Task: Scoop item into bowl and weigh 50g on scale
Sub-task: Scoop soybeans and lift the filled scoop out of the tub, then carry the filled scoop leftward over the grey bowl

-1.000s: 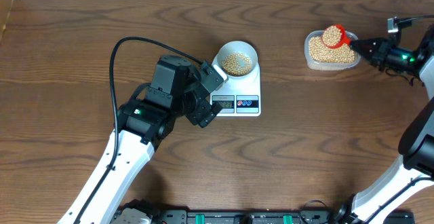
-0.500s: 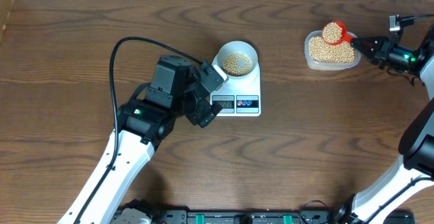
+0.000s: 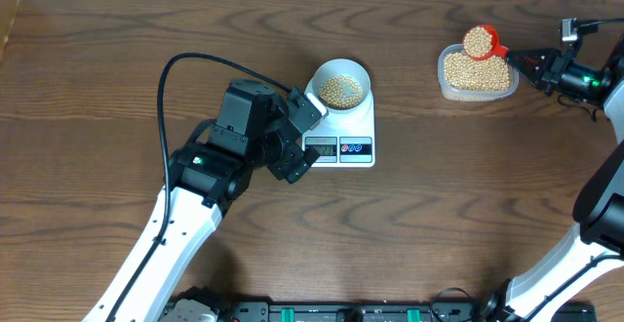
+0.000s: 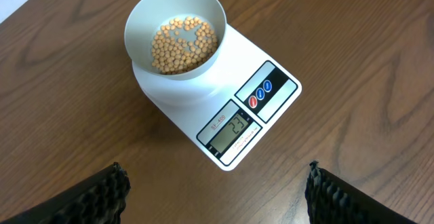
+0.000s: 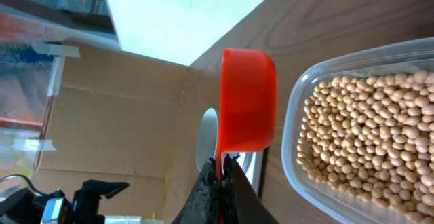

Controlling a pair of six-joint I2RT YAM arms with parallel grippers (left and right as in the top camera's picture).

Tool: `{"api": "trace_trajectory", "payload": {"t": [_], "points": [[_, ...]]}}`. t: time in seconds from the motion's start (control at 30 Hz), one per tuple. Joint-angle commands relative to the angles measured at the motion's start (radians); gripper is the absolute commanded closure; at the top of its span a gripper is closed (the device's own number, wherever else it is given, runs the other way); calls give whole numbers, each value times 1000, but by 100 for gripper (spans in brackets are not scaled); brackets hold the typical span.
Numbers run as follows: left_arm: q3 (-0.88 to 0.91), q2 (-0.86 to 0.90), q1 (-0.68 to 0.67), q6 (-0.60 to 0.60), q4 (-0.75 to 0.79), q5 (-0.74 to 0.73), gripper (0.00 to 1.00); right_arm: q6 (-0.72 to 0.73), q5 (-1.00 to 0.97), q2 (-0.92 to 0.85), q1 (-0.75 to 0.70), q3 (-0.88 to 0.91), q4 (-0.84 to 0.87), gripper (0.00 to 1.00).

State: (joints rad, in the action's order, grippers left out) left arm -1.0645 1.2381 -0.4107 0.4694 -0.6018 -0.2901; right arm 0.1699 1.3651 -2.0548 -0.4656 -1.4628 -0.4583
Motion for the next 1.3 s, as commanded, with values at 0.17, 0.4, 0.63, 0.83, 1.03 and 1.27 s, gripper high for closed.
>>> {"api": "trace_trajectory", "payload": {"t": [0.17, 0.4, 0.63, 0.83, 1.03, 1.27], "points": [[-2, -4, 2, 9, 0, -13, 14, 32, 65, -6, -11, 5, 10, 99], [-2, -4, 2, 9, 0, -13, 14, 131, 95, -6, -10, 5, 81, 99], [-2, -4, 2, 9, 0, -13, 14, 183, 108, -6, 9, 5, 117, 99], [-2, -4, 2, 9, 0, -13, 14, 193, 108, -6, 36, 5, 128, 99], [-2, -4, 2, 9, 0, -13, 14, 193, 108, -6, 72, 5, 130, 99], [-2, -4, 2, 9, 0, -13, 14, 193, 108, -6, 129, 5, 130, 99]]}}
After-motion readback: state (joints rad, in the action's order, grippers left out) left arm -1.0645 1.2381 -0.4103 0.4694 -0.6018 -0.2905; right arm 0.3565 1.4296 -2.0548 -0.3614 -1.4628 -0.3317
